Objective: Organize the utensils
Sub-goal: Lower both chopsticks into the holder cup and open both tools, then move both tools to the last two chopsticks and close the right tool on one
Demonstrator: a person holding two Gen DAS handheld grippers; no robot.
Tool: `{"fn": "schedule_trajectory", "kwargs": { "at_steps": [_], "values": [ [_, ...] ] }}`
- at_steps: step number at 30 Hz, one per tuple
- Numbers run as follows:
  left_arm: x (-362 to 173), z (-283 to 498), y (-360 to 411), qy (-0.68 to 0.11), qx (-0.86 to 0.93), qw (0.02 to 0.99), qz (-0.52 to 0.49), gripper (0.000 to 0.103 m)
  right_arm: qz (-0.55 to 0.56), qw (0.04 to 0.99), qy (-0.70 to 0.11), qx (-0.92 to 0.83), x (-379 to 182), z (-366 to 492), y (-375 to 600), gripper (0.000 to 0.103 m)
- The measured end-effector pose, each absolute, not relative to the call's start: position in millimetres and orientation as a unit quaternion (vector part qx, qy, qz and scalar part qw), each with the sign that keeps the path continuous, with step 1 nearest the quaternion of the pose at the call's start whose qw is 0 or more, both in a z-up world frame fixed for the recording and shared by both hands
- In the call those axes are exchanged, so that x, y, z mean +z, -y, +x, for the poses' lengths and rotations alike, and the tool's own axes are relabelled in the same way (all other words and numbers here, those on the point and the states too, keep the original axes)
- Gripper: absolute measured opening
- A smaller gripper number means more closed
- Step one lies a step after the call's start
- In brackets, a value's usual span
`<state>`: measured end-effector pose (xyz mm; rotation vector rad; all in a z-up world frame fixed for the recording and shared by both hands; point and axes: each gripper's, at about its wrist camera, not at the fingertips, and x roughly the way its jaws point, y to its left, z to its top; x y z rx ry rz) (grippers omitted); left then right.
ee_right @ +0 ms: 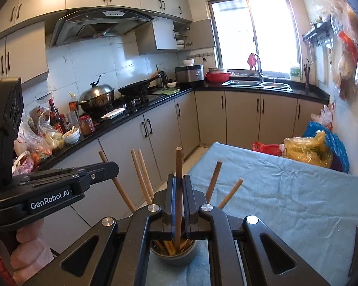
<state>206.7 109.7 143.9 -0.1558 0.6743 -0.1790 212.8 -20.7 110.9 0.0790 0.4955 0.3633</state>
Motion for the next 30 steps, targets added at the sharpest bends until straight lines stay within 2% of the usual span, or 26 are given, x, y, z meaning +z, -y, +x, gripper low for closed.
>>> {"fn": "schedule_trajectory", "kwargs": {
  "at_steps": [12,15,16,17,30],
  "values": [
    [166,167,-112,-0.295,-0.087,0.949,-0.068,0.007,0.07,0.959,-0.2,0.187,152,166,45,0.007],
    [161,144,-108,-0.282,-0.073,0.955,-0.055,0.015,0.088,0.959,-0.193,0.186,152,146,60,0.007],
    [155,134,-104,-0.28,-0.069,0.956,-0.051,0.021,0.092,0.959,-0.195,0.186,149,141,65,0.009],
    [150,129,-100,-0.279,-0.068,0.957,-0.048,0.022,0.096,0.958,-0.198,0.184,145,137,70,0.009],
    [46,89,-13,-0.36,-0.079,0.929,0.03,0.022,0.165,0.929,-0.309,0.118,29,92,156,0.01]
  ]
}}
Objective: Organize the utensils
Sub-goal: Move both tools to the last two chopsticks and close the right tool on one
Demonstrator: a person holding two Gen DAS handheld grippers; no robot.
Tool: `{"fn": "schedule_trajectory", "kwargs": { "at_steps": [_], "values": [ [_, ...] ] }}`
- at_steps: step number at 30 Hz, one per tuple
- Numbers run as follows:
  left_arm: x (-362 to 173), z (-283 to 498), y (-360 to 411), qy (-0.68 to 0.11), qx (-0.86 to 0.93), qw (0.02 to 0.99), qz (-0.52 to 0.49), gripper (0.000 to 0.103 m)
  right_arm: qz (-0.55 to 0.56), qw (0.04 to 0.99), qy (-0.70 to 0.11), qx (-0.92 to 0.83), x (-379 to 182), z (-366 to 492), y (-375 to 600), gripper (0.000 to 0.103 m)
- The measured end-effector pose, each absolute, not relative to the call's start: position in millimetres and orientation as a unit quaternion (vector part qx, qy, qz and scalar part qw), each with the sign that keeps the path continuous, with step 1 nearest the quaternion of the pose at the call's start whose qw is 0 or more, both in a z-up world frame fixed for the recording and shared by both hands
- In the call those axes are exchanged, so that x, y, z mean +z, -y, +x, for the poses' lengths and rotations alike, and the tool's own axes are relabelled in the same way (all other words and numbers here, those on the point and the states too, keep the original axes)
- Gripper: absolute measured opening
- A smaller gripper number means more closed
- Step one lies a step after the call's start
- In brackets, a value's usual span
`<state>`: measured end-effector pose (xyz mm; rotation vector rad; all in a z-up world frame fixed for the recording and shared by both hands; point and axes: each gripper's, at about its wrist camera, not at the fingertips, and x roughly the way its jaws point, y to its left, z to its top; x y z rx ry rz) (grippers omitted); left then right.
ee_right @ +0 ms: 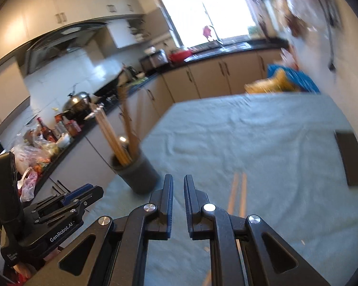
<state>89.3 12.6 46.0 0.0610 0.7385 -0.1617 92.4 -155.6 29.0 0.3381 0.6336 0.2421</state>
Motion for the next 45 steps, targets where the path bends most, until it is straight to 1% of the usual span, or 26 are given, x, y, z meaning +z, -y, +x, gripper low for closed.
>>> {"fn": "schedule_trajectory", "kwargs": {
  "at_steps": [6,19,24,28,30,32,34,38,45],
  "values": [
    [37,86,13,-0.367,-0.087,0.925,0.053,0.022,0.194,0.921,-0.326,0.092,9,86,191,0.01],
    [22,92,28,-0.392,-0.095,0.912,0.073,0.022,0.212,0.91,-0.346,0.087,-5,95,202,0.01],
    [11,97,29,-0.415,-0.101,0.901,0.075,0.022,0.223,0.898,-0.371,0.077,-17,109,213,0.01],
    [5,98,29,-0.422,-0.104,0.897,0.077,0.022,0.224,0.883,-0.406,0.067,-30,129,219,0.01],
    [3,99,27,-0.424,-0.106,0.896,0.077,0.022,0.217,0.876,-0.425,0.068,-36,142,218,0.011],
    [1,100,26,-0.426,-0.11,0.895,0.075,0.022,0.216,0.871,-0.436,0.063,-41,154,218,0.013],
    [-1,100,25,-0.427,-0.112,0.894,0.076,0.022,0.211,0.865,-0.451,0.062,-45,168,216,0.018],
    [-4,101,23,-0.431,-0.114,0.892,0.077,0.022,0.184,0.858,-0.477,0.046,-53,195,210,0.021],
    [-7,104,20,-0.437,-0.114,0.889,0.076,0.022,0.138,0.847,-0.512,0.031,-70,220,195,0.021]
  ]
}}
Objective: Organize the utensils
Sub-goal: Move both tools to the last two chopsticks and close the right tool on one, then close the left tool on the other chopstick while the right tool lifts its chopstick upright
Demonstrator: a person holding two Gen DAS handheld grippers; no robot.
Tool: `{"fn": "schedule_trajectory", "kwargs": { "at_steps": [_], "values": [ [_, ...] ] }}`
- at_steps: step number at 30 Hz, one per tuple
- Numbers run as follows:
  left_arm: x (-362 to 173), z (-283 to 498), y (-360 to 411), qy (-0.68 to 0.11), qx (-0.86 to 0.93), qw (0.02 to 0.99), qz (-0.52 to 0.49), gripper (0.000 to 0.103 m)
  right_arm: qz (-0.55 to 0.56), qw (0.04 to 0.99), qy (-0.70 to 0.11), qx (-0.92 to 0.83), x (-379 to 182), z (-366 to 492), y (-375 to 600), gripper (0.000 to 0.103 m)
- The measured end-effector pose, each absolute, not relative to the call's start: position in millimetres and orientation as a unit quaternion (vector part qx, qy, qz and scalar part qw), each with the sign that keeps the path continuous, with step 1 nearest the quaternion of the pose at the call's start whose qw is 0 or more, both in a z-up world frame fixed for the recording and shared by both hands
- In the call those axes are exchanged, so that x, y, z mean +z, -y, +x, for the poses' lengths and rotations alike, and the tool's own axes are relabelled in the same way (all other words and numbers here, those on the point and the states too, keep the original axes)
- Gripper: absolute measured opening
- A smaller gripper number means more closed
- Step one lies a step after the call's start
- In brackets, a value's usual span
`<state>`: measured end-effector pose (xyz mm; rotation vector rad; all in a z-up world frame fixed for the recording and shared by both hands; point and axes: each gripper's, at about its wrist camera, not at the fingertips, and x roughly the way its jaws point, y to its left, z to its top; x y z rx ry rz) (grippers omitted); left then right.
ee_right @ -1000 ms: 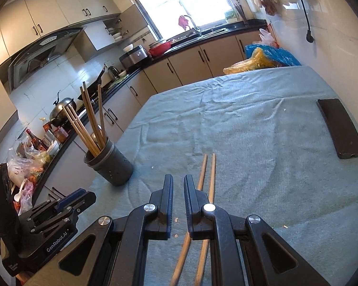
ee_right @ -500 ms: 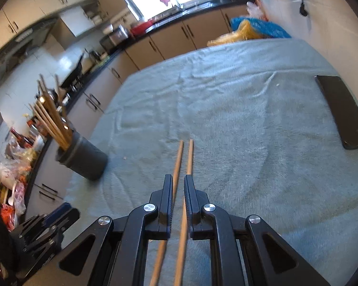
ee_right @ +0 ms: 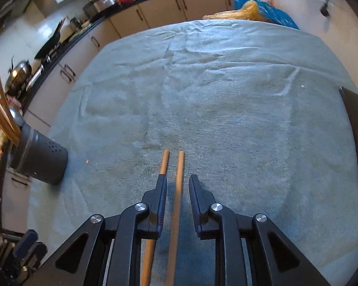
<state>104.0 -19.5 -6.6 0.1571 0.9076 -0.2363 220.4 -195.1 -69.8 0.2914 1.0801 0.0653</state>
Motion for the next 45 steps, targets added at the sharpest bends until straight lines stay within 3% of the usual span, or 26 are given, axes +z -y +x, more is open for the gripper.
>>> {"fn": "schedule_trajectory", "kwargs": {
  "at_steps": [3,4,5,20,31,33,36,45],
  "values": [
    [-7,107,23,-0.442,-0.116,0.886,0.077,0.022,0.103,0.852,-0.513,0.026,-72,221,186,0.019],
    [-7,108,25,-0.443,-0.118,0.885,0.078,0.022,0.087,0.853,-0.514,0.023,-72,219,184,0.01],
    [-6,109,27,-0.446,-0.12,0.883,0.08,0.022,0.079,0.854,-0.514,0.019,-72,217,185,0.008],
    [-25,191,124,-0.563,-0.175,0.805,0.061,0.026,0.207,0.88,-0.425,0.038,-40,141,267,0.007],
    [-55,237,172,-0.593,-0.135,0.79,0.077,0.026,0.234,0.879,-0.411,0.057,-42,121,286,0.007],
    [-54,237,179,-0.586,-0.132,0.795,0.088,0.025,0.239,0.879,-0.41,0.057,-42,119,288,0.007],
    [-53,233,180,-0.574,-0.129,0.803,0.098,0.006,0.245,0.878,-0.407,0.057,-44,120,292,0.007],
    [-14,194,144,-0.517,-0.159,0.839,0.059,0.006,0.242,0.89,-0.381,0.071,-25,111,281,0.007]
  ]
}}
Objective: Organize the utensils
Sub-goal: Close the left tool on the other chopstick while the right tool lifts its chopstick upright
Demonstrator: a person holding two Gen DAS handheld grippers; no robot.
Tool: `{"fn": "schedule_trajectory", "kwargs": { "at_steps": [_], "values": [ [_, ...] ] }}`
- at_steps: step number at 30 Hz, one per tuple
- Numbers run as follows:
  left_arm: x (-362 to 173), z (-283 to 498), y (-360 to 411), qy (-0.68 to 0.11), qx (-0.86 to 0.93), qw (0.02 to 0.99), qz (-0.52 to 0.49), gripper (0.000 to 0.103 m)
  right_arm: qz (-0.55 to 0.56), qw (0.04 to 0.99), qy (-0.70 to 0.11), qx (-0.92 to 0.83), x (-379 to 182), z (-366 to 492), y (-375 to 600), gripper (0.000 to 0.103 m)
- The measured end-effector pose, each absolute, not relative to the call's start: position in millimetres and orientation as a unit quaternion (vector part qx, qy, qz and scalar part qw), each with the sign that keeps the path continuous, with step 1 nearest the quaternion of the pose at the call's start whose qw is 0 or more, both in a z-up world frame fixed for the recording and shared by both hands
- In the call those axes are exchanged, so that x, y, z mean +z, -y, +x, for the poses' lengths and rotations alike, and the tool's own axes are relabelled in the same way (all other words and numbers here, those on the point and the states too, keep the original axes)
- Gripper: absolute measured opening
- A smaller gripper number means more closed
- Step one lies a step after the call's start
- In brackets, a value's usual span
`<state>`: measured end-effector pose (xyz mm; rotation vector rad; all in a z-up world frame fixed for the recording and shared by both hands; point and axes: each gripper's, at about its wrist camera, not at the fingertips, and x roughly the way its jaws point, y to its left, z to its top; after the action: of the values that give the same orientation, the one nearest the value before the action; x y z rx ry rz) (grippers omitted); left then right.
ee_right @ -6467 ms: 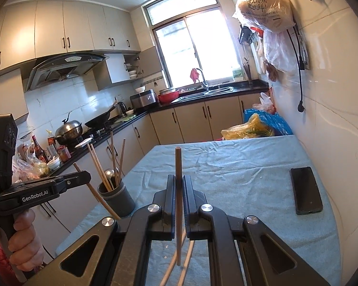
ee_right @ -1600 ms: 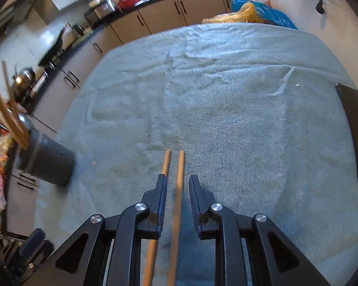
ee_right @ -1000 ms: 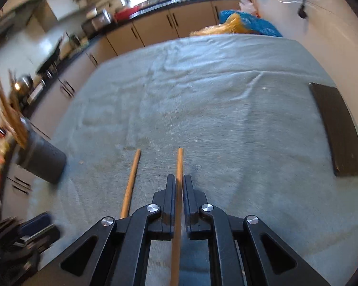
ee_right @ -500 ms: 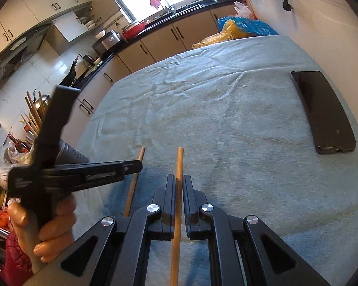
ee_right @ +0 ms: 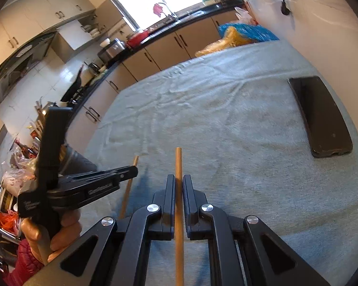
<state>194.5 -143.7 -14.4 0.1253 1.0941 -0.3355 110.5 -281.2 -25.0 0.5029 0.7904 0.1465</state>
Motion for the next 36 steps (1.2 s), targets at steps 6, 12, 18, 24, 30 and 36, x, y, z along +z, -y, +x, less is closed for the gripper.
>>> {"fn": "schedule_trajectory", "kwargs": {
  "at_steps": [6,12,18,24,30,36],
  "values": [
    [50,151,110,-0.434,-0.172,0.884,0.032,0.006,0.218,0.917,-0.324,0.086,12,88,260,0.007],
    [85,125,93,-0.375,-0.182,0.909,0.026,0.006,0.173,0.947,-0.258,0.082,46,59,232,0.007],
    [104,97,83,-0.339,-0.192,0.92,0.029,0.006,0.166,0.954,-0.235,0.082,57,45,219,0.007],
    [112,87,79,-0.324,-0.197,0.925,0.03,0.006,0.153,0.961,-0.22,0.075,66,34,211,0.007],
    [115,80,72,-0.322,-0.197,0.926,0.026,0.006,0.152,0.962,-0.214,0.07,68,30,207,0.007],
    [119,78,67,-0.317,-0.198,0.927,0.022,0.006,0.127,0.969,-0.204,0.061,73,26,202,0.007]
  ]
}}
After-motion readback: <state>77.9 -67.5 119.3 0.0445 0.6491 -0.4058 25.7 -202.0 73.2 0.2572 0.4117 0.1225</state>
